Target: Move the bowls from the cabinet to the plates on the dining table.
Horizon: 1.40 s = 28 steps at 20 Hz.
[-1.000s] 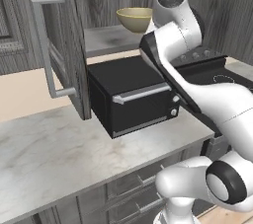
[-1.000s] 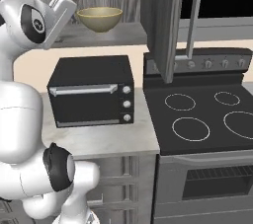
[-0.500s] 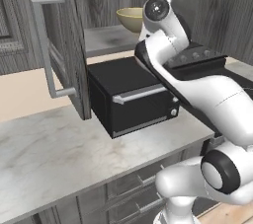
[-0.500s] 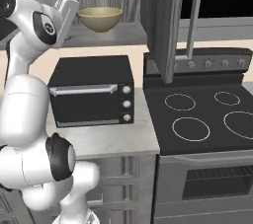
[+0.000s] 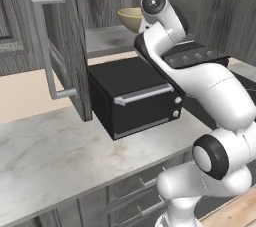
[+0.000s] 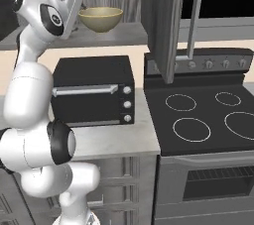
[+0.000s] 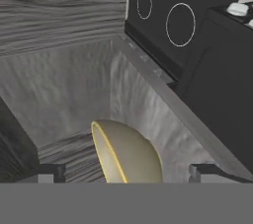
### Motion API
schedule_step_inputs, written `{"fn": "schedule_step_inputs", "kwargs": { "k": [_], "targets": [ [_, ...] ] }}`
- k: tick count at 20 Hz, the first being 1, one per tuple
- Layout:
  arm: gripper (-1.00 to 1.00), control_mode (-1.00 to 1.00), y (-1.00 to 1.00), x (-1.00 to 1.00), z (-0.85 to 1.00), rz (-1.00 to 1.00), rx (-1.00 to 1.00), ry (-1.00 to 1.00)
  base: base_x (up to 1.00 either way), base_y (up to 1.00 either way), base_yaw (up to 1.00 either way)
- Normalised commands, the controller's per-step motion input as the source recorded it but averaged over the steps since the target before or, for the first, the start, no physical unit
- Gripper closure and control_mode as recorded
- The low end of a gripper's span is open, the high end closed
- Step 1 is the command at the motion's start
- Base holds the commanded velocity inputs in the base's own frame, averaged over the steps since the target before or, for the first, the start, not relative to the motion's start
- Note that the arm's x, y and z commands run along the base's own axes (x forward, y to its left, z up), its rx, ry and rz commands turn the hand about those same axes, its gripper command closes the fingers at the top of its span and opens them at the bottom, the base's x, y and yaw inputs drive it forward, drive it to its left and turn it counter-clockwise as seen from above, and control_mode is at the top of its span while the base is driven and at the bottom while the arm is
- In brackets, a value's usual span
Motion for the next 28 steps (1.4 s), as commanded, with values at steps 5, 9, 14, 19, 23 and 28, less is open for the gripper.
{"fn": "schedule_step_inputs", "kwargs": {
  "k": [5,9,14,19,23,28],
  "targets": [
    [-1.00,-1.00,0.00,0.01,0.01,0.05,0.10,0.06,0.00,0.00,0.00],
    [-1.00,-1.00,-0.01,0.05,0.01,0.06,0.08,0.06,0.00,0.00,0.00],
    [-1.00,-1.00,-0.18,0.21,0.00,0.08,0.00,0.04,0.00,0.00,0.00],
    [-1.00,-1.00,-0.25,0.35,0.00,0.09,-0.01,0.04,0.00,0.00,0.00],
    [-1.00,-1.00,-0.27,0.42,0.00,0.09,-0.04,0.02,0.00,0.00,0.00],
    [-1.00,-1.00,-0.26,0.41,0.00,0.10,-0.05,0.03,0.00,0.00,0.00]
  ]
}}
